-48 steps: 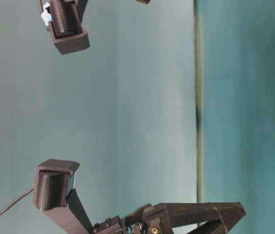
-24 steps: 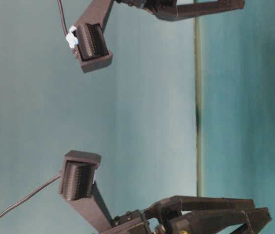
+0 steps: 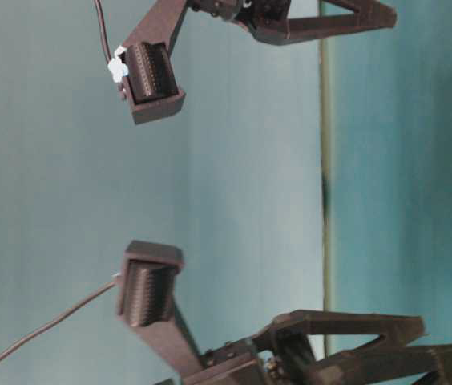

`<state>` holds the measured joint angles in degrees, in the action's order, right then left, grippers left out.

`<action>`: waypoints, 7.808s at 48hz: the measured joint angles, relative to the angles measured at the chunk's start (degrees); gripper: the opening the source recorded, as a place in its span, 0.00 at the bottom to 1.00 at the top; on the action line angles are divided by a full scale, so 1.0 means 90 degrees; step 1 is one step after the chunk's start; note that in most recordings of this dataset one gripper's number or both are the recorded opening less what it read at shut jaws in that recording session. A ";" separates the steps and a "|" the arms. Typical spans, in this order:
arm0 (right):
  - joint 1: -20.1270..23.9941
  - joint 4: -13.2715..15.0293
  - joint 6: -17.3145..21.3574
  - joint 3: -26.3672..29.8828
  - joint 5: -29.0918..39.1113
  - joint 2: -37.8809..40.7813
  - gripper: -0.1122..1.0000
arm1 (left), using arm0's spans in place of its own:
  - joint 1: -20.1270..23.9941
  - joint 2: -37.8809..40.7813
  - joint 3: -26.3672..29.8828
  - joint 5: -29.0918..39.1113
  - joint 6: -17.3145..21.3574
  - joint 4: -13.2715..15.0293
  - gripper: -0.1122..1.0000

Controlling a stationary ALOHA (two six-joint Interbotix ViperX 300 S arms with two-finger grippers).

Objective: Insert the washer onto the shaft with both hands.
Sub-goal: 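Lower both grippers and open right gripper around the threaded shaft, then close left gripper on the washer and right gripper on the shaft, then lift the washer and shaft off the table with both grippers, then bring the held washer toward the shaft tip held by the right gripper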

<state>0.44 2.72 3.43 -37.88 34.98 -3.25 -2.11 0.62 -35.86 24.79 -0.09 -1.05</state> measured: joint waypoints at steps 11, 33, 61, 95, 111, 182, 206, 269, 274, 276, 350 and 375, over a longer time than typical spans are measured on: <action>0.0000 -0.0010 0.0010 -0.0205 -0.0439 0.0117 0.91 | 0.0010 0.0166 -0.0010 -0.0195 -0.0010 0.0000 0.89; 0.0000 0.0000 0.0000 -0.0527 -0.1016 0.0303 0.91 | 0.0098 0.0557 -0.0264 -0.0635 0.0000 0.0000 0.89; 0.0000 -0.0010 -0.0010 -0.0527 -0.1123 0.0615 0.91 | 0.0244 0.0605 -0.0332 -0.0781 -0.0020 0.0010 0.89; 0.0000 -0.0010 -0.0010 -0.0625 -0.1201 0.0654 0.91 | 0.0156 0.0684 -0.0283 -0.0898 -0.0107 0.0000 0.89; 0.0010 -0.0010 0.0000 -0.0625 -0.1260 0.0693 0.91 | 0.0156 0.0742 -0.0234 -0.0908 -0.0107 0.0010 0.89; -0.0078 -0.0020 -0.0127 -0.0635 -0.1416 0.0791 0.89 | 0.0156 0.0791 -0.0195 -0.0908 -0.0098 0.0000 0.89; -0.0098 -0.0205 -0.0127 -0.0605 -0.1260 0.0791 0.53 | 0.0117 0.0781 -0.0195 -0.0908 -0.0088 0.0000 0.65; -0.0195 -0.0244 -0.0449 -0.0400 -0.0957 0.0850 0.10 | 0.0059 0.0791 -0.0195 -0.0918 -0.0098 0.0000 0.41; -0.0186 -0.0283 -0.0449 -0.0400 -0.0947 0.0850 0.10 | 0.0059 0.0781 -0.0195 -0.0918 -0.0098 0.0000 0.41; -0.0195 -0.0342 -0.0449 -0.0400 -0.0947 0.0850 0.10 | 0.0059 0.0791 -0.0195 -0.0918 -0.0098 0.0010 0.41; 0.0107 -0.0508 0.0117 -0.1162 -0.2451 0.0234 0.10 | 0.0020 0.0283 -0.0557 -0.1758 -0.0088 0.0010 0.41; 0.0176 -0.0518 0.0264 -0.1660 -0.4219 -0.0195 0.10 | 0.0020 -0.0605 -0.1211 -0.3408 -0.0107 0.0000 0.41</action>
<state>2.02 -1.93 5.80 -52.82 -2.99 -5.01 -1.93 -4.83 -46.76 -5.89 -1.05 -1.05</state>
